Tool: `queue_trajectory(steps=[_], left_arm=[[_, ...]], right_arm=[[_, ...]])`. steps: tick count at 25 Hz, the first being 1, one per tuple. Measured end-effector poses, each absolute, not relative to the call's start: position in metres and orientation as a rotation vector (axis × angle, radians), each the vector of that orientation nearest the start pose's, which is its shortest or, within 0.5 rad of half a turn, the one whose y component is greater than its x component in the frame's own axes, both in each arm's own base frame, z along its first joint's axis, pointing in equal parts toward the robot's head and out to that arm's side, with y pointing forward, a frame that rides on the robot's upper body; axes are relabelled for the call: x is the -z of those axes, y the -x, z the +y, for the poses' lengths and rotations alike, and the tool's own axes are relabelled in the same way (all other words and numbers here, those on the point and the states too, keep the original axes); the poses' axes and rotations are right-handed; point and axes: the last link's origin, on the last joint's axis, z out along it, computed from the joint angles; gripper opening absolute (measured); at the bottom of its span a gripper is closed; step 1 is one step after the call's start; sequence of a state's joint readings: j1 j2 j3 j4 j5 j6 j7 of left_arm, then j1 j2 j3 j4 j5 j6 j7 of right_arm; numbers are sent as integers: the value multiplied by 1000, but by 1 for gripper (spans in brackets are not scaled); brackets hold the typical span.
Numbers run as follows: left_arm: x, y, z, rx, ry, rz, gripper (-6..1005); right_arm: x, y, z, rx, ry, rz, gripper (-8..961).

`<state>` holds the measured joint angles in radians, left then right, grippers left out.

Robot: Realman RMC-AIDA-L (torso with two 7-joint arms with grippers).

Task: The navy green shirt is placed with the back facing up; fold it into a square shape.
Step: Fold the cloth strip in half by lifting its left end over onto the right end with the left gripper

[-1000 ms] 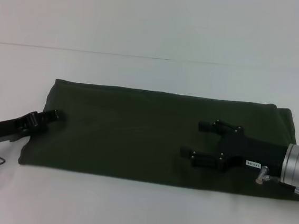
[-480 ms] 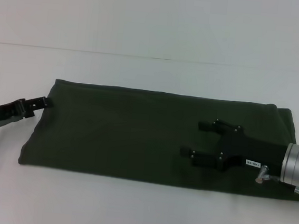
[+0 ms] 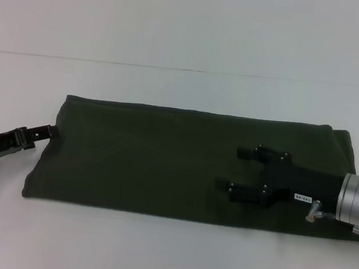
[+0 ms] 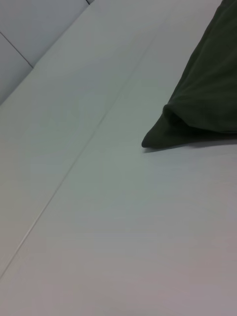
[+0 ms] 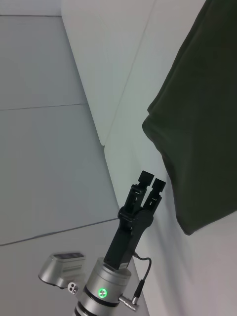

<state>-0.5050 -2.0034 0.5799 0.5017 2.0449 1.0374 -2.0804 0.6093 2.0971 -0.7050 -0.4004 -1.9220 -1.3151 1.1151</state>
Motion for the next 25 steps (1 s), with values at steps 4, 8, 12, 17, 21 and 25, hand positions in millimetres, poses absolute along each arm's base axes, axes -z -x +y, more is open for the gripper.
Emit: queue_trajectory(steps=[4, 8, 12, 17, 21, 25], left_arm=[[-27, 360, 358, 622, 1832, -1664, 824], [-25, 362, 357, 612, 1815, -1660, 824], [-22, 363, 357, 608, 1799, -1655, 823], [-20, 360, 360, 606, 1811, -1644, 823], [-19, 360, 360, 605, 1814, -1643, 823], [-18, 361, 360, 599, 1808, -1639, 824]], right_arm=[[51, -260, 345, -657, 2652, 525, 947], [51, -260, 345, -657, 2653, 525, 947], [51, -260, 345, -657, 2655, 523, 947], [51, -259, 346, -657, 2656, 525, 947], [51, -259, 346, -658, 2655, 527, 947], [51, -259, 346, -658, 2655, 528, 947]])
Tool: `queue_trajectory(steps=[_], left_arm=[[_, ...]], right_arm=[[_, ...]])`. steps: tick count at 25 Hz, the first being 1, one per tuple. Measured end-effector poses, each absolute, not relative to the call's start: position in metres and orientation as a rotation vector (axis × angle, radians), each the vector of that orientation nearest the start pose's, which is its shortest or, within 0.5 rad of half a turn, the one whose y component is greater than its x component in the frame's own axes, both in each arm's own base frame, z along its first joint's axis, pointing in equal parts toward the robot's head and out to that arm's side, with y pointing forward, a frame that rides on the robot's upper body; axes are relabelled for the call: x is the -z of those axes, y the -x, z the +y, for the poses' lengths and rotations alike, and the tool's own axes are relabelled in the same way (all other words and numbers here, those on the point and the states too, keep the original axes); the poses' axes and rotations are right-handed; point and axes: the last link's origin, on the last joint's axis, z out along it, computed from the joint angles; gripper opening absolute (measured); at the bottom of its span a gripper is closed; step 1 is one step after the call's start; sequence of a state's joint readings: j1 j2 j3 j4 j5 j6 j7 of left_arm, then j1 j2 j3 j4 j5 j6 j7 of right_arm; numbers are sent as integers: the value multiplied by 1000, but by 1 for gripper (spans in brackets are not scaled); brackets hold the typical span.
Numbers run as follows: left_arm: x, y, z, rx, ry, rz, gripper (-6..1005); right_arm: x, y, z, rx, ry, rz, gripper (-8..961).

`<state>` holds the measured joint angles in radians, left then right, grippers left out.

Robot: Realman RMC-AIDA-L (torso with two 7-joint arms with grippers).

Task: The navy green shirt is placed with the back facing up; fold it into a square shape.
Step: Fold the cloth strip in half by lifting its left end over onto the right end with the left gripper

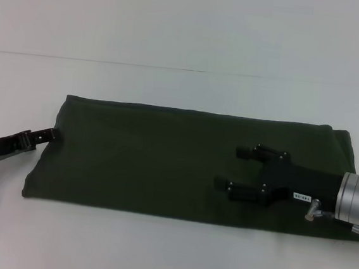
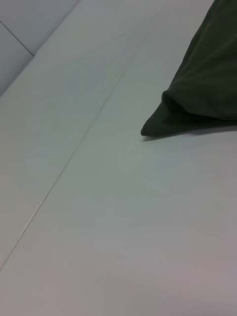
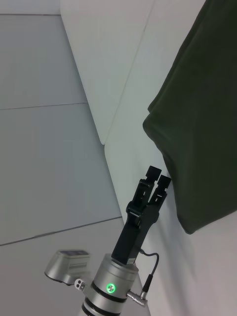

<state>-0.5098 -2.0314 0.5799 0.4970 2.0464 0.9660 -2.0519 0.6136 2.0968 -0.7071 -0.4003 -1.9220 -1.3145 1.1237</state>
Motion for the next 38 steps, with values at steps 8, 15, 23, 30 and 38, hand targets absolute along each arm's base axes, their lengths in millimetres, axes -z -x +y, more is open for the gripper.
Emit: queue_trajectory(steps=[8, 15, 23, 30, 38], left_arm=[[-17, 364, 359, 593, 1791, -1645, 822], [-15, 362, 358, 596, 1796, -1650, 819], [-5, 355, 356, 617, 1828, -1670, 816], [9, 340, 358, 622, 1896, -1681, 813], [24, 324, 362, 617, 1960, -1678, 810]], right_arm=[[51, -259, 345, -658, 2655, 529, 947], [51, -259, 345, -659, 2655, 531, 947], [51, -260, 345, -658, 2656, 533, 946], [52, -261, 343, -661, 2658, 537, 946], [51, -261, 343, -664, 2660, 537, 947]])
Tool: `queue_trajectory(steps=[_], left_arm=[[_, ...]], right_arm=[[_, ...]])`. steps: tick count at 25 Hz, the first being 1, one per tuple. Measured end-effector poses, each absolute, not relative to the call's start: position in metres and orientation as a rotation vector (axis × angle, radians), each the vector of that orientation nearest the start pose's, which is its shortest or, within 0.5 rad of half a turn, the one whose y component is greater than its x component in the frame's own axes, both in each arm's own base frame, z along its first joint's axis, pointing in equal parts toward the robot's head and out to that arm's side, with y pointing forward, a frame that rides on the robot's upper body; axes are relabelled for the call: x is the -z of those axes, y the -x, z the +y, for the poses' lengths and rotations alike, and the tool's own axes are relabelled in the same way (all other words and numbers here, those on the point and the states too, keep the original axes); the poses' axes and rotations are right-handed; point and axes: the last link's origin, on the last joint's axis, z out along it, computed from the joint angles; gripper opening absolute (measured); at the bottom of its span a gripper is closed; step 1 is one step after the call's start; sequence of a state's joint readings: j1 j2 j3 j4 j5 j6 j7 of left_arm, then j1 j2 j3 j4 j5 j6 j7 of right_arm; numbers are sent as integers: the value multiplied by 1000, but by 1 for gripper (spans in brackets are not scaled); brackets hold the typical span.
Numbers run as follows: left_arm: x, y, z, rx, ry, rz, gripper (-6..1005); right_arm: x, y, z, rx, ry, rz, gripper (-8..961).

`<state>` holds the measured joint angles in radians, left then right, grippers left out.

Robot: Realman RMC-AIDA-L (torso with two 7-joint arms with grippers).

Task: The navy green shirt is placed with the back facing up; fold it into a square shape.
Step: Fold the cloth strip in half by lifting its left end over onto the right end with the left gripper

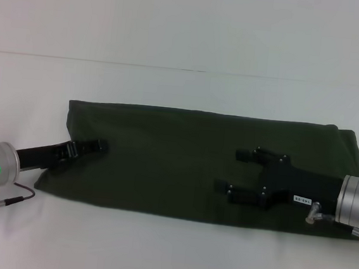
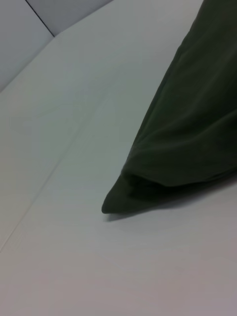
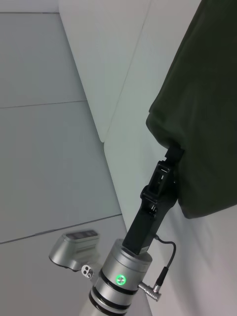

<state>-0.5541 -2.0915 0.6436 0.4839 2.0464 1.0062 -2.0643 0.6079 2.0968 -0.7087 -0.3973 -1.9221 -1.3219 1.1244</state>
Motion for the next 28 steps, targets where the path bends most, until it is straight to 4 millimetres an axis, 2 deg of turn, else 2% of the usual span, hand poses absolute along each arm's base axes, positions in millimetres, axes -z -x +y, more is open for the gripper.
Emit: queue_trajectory(steps=[6, 17, 23, 25, 28], left_arm=[[27, 320, 363, 617, 1977, -1673, 807], [23, 322, 367, 582, 1978, -1644, 621], [22, 322, 369, 574, 1980, -1634, 386], [21, 322, 370, 573, 1977, -1631, 162], [20, 323, 371, 567, 1972, -1626, 149]], right_arm=[[51, -261, 342, -665, 2660, 539, 947], [51, -259, 344, -669, 2664, 532, 946], [52, -257, 345, -670, 2666, 526, 946], [51, -256, 345, -671, 2666, 523, 946], [51, -256, 346, -670, 2666, 520, 946]])
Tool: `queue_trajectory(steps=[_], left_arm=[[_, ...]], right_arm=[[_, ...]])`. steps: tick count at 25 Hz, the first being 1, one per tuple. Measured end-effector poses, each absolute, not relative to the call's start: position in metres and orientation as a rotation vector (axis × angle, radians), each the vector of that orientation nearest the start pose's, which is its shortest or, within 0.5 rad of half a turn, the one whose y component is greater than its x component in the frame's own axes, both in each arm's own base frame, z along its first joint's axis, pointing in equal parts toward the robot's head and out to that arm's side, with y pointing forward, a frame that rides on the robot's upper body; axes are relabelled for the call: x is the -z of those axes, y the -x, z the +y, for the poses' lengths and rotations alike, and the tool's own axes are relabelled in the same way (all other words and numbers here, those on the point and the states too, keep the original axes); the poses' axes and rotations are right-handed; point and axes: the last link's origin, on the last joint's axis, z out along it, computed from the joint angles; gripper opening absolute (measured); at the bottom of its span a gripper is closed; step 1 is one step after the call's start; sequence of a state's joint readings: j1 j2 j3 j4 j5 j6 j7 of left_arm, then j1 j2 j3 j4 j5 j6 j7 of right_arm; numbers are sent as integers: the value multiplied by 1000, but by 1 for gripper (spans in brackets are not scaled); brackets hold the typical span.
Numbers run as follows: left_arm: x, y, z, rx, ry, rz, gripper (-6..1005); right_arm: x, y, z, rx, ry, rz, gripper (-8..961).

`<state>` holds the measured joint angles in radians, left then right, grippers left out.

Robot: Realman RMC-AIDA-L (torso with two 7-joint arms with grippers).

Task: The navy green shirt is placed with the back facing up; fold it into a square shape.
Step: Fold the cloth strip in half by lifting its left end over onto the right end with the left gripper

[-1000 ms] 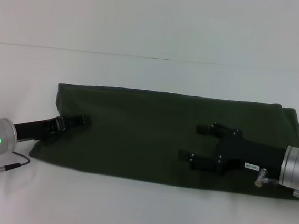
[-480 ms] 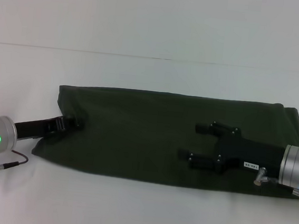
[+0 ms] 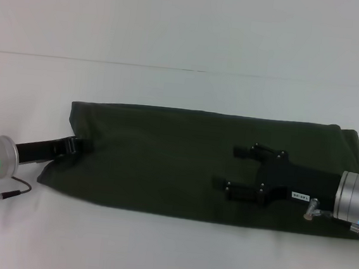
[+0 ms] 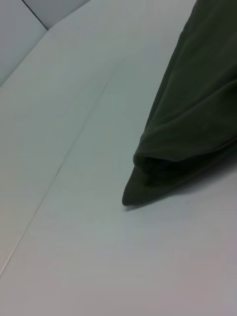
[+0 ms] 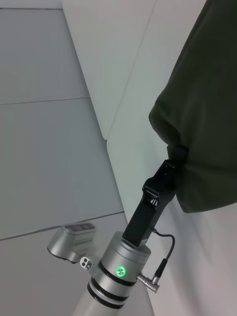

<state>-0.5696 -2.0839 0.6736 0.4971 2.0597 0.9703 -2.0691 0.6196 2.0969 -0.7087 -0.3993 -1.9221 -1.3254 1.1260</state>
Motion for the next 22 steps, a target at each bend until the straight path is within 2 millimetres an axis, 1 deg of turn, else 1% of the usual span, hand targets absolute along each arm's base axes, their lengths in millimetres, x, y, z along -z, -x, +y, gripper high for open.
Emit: queue_trajectory(steps=[3, 8, 13, 17, 21, 22], left_arm=[[16, 326, 371, 549, 1970, -1616, 136], [-7, 343, 372, 518, 1927, -1603, 115], [-43, 366, 369, 489, 1853, -1596, 116], [-73, 380, 364, 452, 1791, -1603, 116], [-83, 380, 362, 451, 1786, -1618, 116], [-86, 375, 363, 459, 1799, -1631, 116]], right_arm=[[51, -256, 346, -670, 2666, 519, 946], [50, -256, 347, -670, 2660, 521, 946], [49, -258, 347, -670, 2650, 528, 946], [48, -259, 347, -667, 2648, 528, 946], [48, -258, 348, -666, 2648, 526, 946], [49, -258, 348, -667, 2649, 526, 946]])
